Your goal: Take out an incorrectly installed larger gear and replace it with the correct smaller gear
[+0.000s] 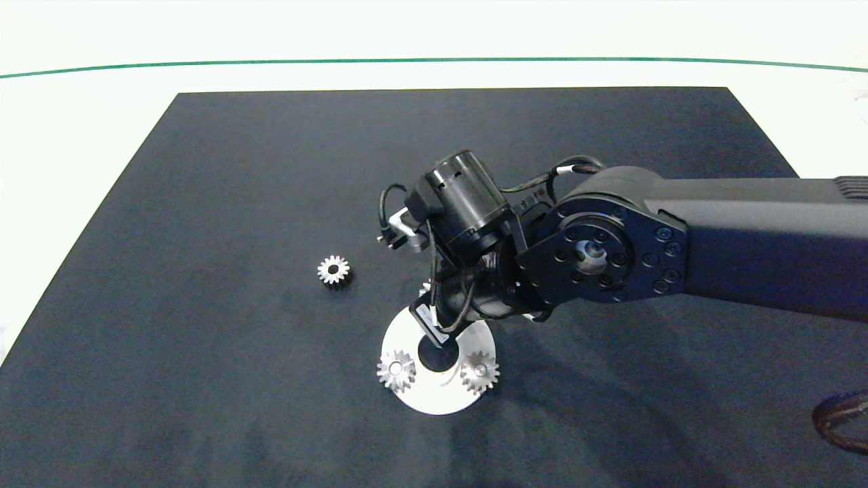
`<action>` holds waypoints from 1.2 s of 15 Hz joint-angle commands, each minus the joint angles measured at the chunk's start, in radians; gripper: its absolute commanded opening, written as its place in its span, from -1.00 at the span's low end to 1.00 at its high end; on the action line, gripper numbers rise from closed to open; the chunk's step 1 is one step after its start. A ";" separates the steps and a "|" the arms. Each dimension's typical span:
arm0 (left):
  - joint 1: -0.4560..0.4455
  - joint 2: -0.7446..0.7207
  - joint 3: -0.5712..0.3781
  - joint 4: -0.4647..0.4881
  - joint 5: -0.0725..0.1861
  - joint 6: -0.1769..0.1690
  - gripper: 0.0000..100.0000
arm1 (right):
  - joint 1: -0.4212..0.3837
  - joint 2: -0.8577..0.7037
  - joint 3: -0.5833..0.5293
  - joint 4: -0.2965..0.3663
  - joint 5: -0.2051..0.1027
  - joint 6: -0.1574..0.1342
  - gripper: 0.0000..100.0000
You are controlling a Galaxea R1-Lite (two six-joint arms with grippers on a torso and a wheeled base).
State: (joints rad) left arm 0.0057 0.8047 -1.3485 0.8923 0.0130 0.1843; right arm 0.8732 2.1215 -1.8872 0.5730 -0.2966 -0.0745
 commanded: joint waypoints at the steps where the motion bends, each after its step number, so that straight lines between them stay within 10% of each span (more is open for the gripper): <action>1: 0.002 0.001 0.000 0.005 0.001 0.001 1.00 | 0.012 -0.028 0.002 0.002 -0.001 -0.001 -0.20; 11: 0.000 0.001 0.002 0.005 0.001 0.001 1.00 | -0.092 -0.244 0.189 -0.007 0.002 -0.001 -0.20; 18: 0.002 0.001 0.002 0.005 0.001 0.001 1.00 | -0.244 -0.359 0.614 -0.331 0.011 0.032 -0.20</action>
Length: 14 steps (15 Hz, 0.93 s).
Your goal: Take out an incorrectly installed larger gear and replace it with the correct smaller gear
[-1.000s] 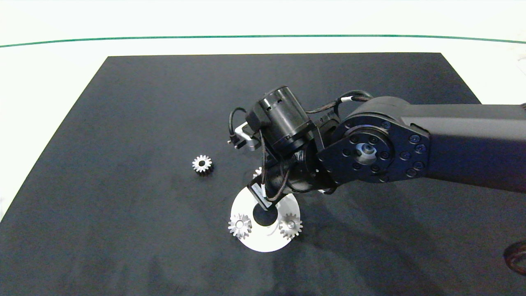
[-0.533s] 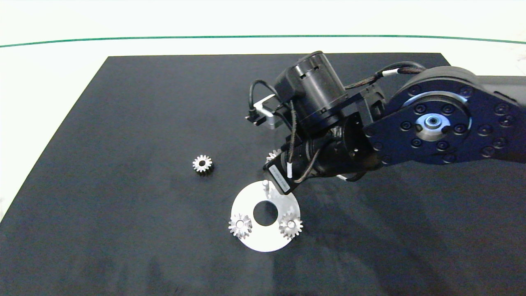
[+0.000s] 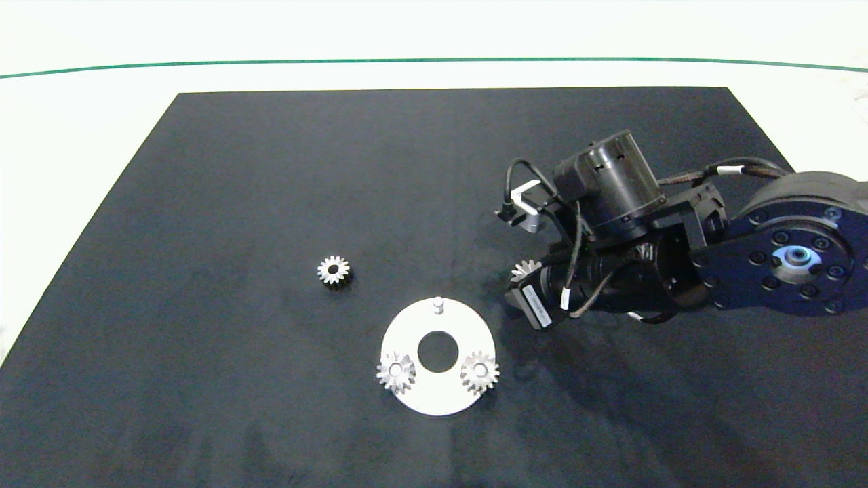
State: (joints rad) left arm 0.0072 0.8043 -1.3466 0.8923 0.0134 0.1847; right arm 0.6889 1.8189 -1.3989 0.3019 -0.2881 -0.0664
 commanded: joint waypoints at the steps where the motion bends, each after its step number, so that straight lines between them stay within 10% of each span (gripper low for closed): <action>1: 0.000 0.001 0.000 0.005 0.000 0.001 1.00 | -0.075 -0.056 0.147 -0.073 0.014 0.036 -0.20; 3: 0.000 0.003 0.001 0.005 0.000 0.001 1.00 | -0.106 -0.056 0.169 -0.084 0.038 0.039 -0.20; 4: 0.000 0.003 0.003 0.005 0.000 0.001 1.00 | -0.115 -0.056 0.181 -0.086 0.046 0.039 1.00; 9: 0.000 0.004 0.003 0.005 0.000 0.001 1.00 | -0.123 -0.147 0.256 -0.141 0.033 0.033 1.00; 14: -0.003 0.043 0.009 0.004 -0.010 -0.005 1.00 | -0.118 -0.552 0.459 -0.135 0.027 0.010 1.00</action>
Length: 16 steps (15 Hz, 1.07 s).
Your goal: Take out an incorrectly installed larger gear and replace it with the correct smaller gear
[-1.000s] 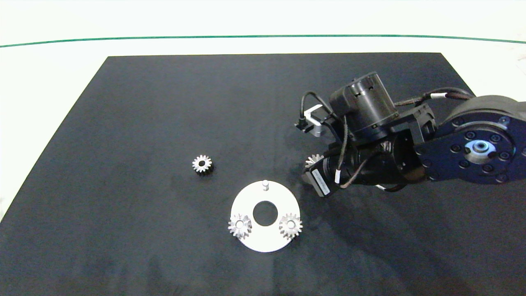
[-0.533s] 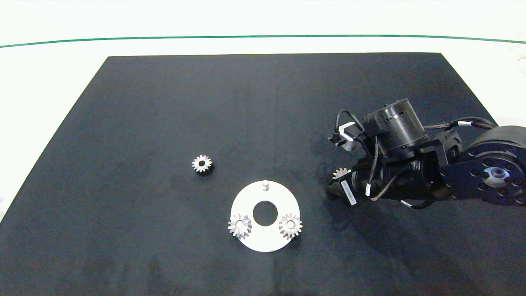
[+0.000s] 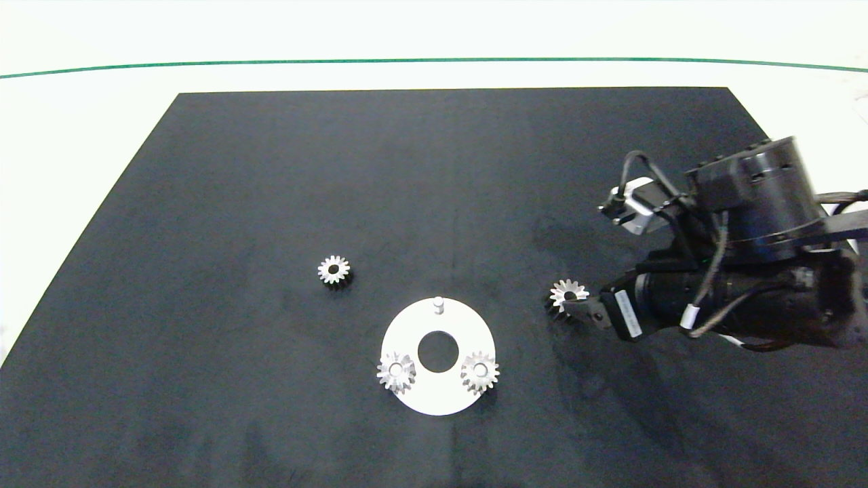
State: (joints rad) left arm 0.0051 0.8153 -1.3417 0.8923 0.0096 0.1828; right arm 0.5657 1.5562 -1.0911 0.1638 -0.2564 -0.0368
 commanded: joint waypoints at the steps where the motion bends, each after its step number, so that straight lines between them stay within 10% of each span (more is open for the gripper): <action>1: -0.010 0.094 0.003 -0.021 -0.010 -0.031 1.00 | 0.005 -0.400 0.195 0.003 -0.003 -0.048 1.00; 5: -0.462 0.263 -0.008 -0.151 0.004 -0.169 1.00 | 0.000 -0.544 0.184 0.006 -0.003 -0.068 1.00; 7: -0.613 0.420 -0.076 -0.185 0.105 -0.149 1.00 | -0.003 -0.565 0.197 0.006 -0.004 -0.117 1.00; 10: -0.629 0.650 -0.182 -0.188 0.109 -0.204 1.00 | -0.007 -0.640 0.201 0.008 -0.003 -0.156 1.00; 16: -0.651 0.838 -0.324 -0.181 0.113 -0.198 1.00 | -0.007 -0.660 0.212 0.008 -0.001 -0.176 1.00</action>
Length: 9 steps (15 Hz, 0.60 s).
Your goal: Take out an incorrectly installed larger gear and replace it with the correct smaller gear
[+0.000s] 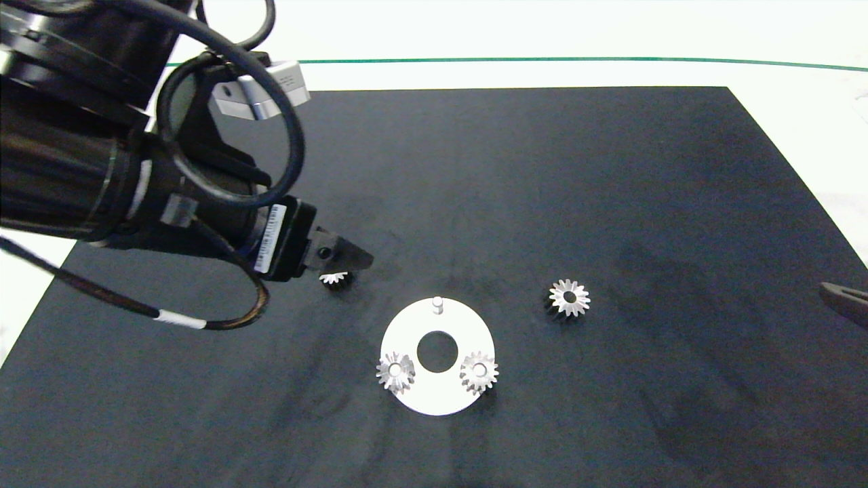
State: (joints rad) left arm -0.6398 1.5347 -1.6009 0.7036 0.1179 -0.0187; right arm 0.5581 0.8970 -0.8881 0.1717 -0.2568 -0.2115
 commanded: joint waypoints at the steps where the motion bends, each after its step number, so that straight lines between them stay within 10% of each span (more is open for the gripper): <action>1: -0.003 0.139 -0.073 0.011 0.006 0.011 1.00 | 0.000 -0.001 0.009 0.000 -0.001 -0.003 1.00; 9: 0.131 0.174 -0.047 -0.007 -0.032 0.094 1.00 | 0.003 -0.006 0.011 -0.001 0.004 -0.022 1.00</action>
State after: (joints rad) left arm -0.5151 1.7072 -1.6538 0.6926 0.0851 0.0749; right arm 0.5598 0.8843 -0.8783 0.1698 -0.2523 -0.2317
